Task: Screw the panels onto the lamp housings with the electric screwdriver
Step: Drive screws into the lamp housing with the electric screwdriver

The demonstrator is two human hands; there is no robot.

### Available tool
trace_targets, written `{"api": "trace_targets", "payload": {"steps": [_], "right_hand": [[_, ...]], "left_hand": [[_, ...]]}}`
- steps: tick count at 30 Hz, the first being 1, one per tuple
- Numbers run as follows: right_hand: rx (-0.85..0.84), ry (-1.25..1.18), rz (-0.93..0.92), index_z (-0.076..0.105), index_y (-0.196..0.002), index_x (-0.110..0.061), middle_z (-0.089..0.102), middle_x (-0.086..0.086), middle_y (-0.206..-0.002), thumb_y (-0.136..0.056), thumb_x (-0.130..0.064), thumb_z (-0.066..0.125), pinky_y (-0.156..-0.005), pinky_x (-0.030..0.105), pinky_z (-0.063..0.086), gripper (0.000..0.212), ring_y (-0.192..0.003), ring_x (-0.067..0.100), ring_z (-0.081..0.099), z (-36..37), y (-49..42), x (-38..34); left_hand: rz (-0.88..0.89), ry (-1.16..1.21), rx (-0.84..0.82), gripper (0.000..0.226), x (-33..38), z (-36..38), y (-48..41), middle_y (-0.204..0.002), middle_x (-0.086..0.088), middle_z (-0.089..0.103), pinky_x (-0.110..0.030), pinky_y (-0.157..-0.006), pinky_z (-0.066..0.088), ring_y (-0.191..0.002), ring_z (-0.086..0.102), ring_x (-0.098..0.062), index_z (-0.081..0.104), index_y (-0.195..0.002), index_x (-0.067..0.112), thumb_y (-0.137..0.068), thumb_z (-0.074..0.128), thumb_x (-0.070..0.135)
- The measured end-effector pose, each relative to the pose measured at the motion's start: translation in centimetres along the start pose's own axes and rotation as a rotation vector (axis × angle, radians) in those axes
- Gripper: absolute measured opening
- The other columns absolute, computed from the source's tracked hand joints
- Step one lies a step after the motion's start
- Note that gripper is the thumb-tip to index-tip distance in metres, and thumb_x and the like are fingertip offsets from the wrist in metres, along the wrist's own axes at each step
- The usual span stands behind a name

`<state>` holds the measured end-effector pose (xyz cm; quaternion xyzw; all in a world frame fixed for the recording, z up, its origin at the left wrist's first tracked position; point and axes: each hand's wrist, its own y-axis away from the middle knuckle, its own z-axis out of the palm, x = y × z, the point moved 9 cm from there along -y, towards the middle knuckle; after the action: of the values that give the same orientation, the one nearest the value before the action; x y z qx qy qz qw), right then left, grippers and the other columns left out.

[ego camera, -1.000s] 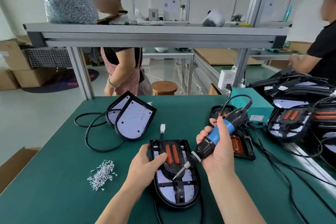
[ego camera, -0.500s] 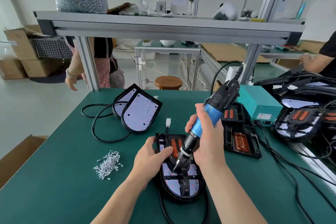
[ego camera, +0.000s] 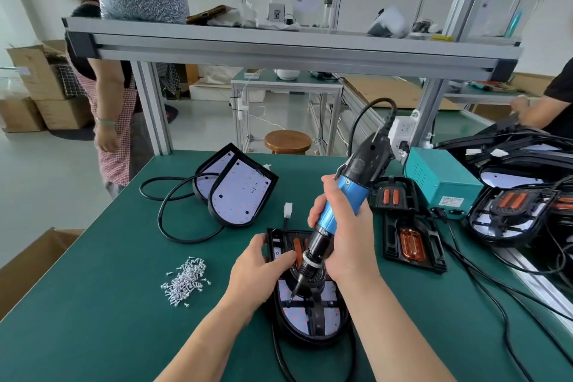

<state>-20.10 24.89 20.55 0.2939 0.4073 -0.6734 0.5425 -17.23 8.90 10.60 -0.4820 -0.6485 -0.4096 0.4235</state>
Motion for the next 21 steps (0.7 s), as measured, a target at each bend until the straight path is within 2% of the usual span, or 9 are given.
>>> {"api": "trace_targets", "payload": {"steps": [5, 12, 14, 17, 21], "right_hand": [[-0.090, 0.057, -0.037, 0.063, -0.086, -0.024, 0.050, 0.007, -0.063, -0.082, -0.032, 0.074, -0.055, 0.027, 0.045, 0.015, -0.053, 0.019, 0.047, 1.6, 0.1, -0.5], [-0.181, 0.051, -0.033, 0.064, -0.098, -0.014, 0.050, 0.007, -0.063, -0.078, -0.033, 0.074, -0.053, 0.025, 0.046, 0.030, -0.052, 0.016, 0.048, 3.1, 0.6, -0.6], [-0.199, 0.055, -0.033, 0.063, -0.099, -0.013, 0.049, 0.008, -0.063, -0.077, -0.033, 0.074, -0.054, 0.025, 0.046, 0.032, -0.052, 0.017, 0.048, 3.2, 0.9, -0.7], [-0.208, 0.061, -0.041, 0.062, -0.100, -0.011, 0.048, 0.010, -0.063, -0.076, -0.034, 0.074, -0.056, 0.026, 0.046, 0.035, -0.053, 0.019, 0.047, 3.2, 1.2, -0.7], [-0.211, 0.052, -0.045, 0.061, -0.100, -0.011, 0.048, 0.010, -0.063, -0.076, -0.033, 0.073, -0.055, 0.027, 0.046, 0.035, -0.053, 0.019, 0.047, 3.3, 1.2, -0.8]], "left_hand": [[0.011, -0.019, 0.005, 0.041, 0.1, 0.0, -0.1, -0.095, 0.012, 0.073, -0.037, -0.087, 0.054, -0.091, 0.068, -0.011, 0.056, -0.103, 0.036, -0.069, 0.071, 0.054], [0.016, -0.033, 0.016, 0.048, 0.3, 0.0, -0.1, -0.096, 0.015, 0.072, -0.031, -0.083, 0.051, -0.094, 0.066, -0.007, 0.057, -0.102, 0.038, -0.060, 0.066, 0.060], [0.018, -0.038, 0.019, 0.045, 0.2, 0.0, -0.1, -0.095, 0.014, 0.072, -0.031, -0.083, 0.052, -0.093, 0.066, -0.007, 0.057, -0.100, 0.038, -0.061, 0.066, 0.059], [0.024, -0.046, 0.021, 0.037, 0.2, -0.1, -0.1, -0.094, 0.015, 0.070, -0.026, -0.075, 0.048, -0.091, 0.064, -0.004, 0.055, -0.096, 0.039, -0.064, 0.064, 0.056], [0.025, -0.051, 0.020, 0.045, 0.1, 0.0, -0.2, -0.095, 0.015, 0.070, -0.026, -0.074, 0.047, -0.091, 0.063, -0.003, 0.056, -0.101, 0.037, -0.063, 0.063, 0.060]]}}
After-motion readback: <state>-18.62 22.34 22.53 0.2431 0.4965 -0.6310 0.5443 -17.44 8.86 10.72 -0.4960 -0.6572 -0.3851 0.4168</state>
